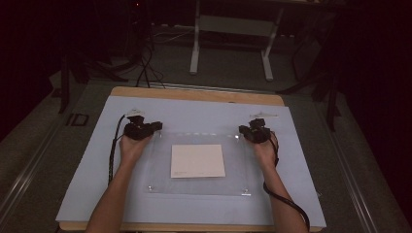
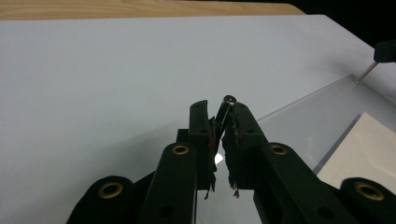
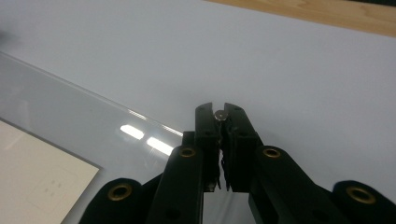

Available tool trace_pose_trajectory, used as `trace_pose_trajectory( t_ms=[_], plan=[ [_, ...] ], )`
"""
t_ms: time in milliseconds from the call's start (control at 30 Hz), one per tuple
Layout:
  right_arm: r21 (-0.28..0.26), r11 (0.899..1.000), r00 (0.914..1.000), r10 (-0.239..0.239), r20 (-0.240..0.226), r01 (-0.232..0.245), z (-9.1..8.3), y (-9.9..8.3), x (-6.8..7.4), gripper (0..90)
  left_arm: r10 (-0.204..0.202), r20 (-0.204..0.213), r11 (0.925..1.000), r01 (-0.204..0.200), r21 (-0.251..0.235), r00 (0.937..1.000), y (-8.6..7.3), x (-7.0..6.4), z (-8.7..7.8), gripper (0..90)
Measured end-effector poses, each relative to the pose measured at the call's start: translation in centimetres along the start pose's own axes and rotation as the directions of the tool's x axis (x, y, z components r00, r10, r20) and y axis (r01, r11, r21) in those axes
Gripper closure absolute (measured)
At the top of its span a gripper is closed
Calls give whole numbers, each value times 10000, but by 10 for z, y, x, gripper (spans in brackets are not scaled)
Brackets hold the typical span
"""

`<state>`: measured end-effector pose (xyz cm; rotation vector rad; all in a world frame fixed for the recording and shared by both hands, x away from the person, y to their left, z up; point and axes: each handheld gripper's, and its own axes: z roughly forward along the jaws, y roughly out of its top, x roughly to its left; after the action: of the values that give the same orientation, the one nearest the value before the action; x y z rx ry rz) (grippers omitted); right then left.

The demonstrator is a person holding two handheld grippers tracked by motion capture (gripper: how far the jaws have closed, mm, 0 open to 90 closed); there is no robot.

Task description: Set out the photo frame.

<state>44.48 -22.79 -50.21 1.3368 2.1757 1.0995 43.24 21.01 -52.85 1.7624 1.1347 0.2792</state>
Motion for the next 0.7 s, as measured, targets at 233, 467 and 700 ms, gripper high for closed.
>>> trace_pose_trajectory(
  t_ms=[233, 467, 700],
  plan=[
    [519, 9982, 9992, 310, -255, -297, 4, 9, -6, 855, -239, 49, 9995, 237, 230, 9997, 5, 4, 3, 833],
    [516, 9979, 9993, 383, -18, -382, 1, 10, -5, 737, -736, 45, 9970, 734, 259, 9973, 6, 5, 5, 830],
    [139, 9995, 9995, 266, 186, -268, -24, 4, 8, 632, -1050, 10, 9939, 1049, 336, 9945, 8, 6, 8, 829]
  ],
)
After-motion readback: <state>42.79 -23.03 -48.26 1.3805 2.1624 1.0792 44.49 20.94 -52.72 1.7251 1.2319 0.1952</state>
